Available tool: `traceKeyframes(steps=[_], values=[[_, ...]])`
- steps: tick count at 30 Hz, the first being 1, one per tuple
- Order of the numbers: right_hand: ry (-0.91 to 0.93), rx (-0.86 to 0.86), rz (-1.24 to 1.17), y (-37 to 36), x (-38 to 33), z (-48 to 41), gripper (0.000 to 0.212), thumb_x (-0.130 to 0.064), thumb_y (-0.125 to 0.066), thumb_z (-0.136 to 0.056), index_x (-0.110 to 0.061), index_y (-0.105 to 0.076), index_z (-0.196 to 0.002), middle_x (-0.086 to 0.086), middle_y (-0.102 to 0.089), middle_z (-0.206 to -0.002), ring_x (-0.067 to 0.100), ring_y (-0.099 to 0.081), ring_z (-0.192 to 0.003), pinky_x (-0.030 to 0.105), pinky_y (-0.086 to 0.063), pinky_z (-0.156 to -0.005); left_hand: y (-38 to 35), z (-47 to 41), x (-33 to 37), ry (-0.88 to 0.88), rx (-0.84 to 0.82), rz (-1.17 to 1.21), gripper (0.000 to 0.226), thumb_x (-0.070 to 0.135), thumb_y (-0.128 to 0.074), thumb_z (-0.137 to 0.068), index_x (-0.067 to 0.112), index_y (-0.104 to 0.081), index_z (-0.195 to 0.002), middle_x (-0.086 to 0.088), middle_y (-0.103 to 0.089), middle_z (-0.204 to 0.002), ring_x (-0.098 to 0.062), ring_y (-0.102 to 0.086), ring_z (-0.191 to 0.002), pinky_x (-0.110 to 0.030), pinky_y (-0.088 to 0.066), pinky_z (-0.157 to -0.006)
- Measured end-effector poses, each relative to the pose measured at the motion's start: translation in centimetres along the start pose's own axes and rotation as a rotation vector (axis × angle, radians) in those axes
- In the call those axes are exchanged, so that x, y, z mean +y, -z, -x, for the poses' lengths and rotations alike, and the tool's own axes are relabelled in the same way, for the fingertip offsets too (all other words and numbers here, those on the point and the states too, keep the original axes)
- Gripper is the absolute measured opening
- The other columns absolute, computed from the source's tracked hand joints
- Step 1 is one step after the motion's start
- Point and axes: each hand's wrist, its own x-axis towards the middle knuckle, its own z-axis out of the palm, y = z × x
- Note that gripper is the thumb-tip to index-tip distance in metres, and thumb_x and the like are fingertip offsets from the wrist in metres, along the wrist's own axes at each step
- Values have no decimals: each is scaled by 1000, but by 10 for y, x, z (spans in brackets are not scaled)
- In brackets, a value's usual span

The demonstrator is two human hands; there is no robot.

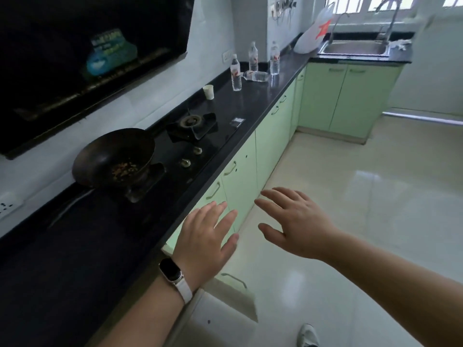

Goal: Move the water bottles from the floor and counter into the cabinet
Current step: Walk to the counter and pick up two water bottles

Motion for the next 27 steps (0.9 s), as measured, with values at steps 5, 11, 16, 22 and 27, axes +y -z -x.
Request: traceKeyframes(steps=[5,11,16,22,27], values=[[-74,42,-13,17,96,-6,53,-54,-42,-92,-22,-59,-129,3,-62,-130,30,-56,-121,42,-45,-98,-37,-96,43,-41,9,15,44,41,-50,-94,17,-67,-126,-9,-64,-132,-32,-58,-124,-52,-48,-100],[-195,69,33,38,212,5,53,-54,-41,-91,-20,-61,-127,3,-64,-127,30,-57,-119,42,-47,-95,-82,-201,95,-134,7,59,45,41,-49,-94,17,-65,-128,-8,-64,-131,-31,-58,-123,-47,-40,-103],[-323,76,68,53,271,22,56,-56,-39,-91,-21,-60,-130,3,-63,-129,30,-56,-120,40,-45,-97,-110,-264,130,-232,-10,104,44,40,-47,-93,16,-67,-124,-9,-65,-131,-33,-60,-121,-48,-45,-100],[-364,84,151,73,320,21,55,-55,-40,-91,-20,-62,-127,5,-63,-128,30,-56,-119,40,-45,-97,-135,-327,155,-275,-8,153,47,42,-48,-93,17,-65,-128,-9,-63,-133,-32,-57,-124,-50,-45,-101],[-394,62,209,79,360,9,55,-55,-40,-91,-20,-62,-127,5,-63,-128,29,-56,-120,38,-44,-98,-157,-382,161,-327,8,178,47,42,-48,-91,17,-65,-127,-9,-63,-132,-32,-57,-123,-48,-45,-99]])
